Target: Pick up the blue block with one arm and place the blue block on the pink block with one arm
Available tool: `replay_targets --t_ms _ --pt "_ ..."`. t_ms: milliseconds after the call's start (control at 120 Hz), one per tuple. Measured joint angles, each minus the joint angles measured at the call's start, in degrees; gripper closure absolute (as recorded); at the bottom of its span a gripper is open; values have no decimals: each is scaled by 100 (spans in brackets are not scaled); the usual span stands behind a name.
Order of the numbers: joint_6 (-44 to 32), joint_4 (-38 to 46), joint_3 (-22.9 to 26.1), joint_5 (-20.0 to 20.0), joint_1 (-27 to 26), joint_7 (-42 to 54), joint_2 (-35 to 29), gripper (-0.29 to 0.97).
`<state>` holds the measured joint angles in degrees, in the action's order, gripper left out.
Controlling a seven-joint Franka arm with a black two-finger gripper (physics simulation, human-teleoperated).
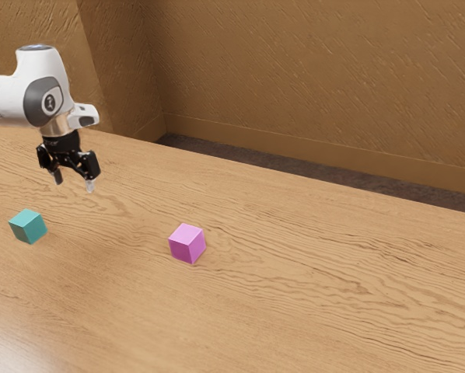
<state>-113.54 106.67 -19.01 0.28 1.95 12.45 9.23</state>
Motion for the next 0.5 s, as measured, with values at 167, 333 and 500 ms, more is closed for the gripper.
replay_targets --t_ms 167,333,500 --pt "-244 867 -188 4 47 402 -619 0" --pt "-511 1580 -467 156 282 766 -1108 0" --pt "-677 1445 -547 236 784 1115 -875 0"
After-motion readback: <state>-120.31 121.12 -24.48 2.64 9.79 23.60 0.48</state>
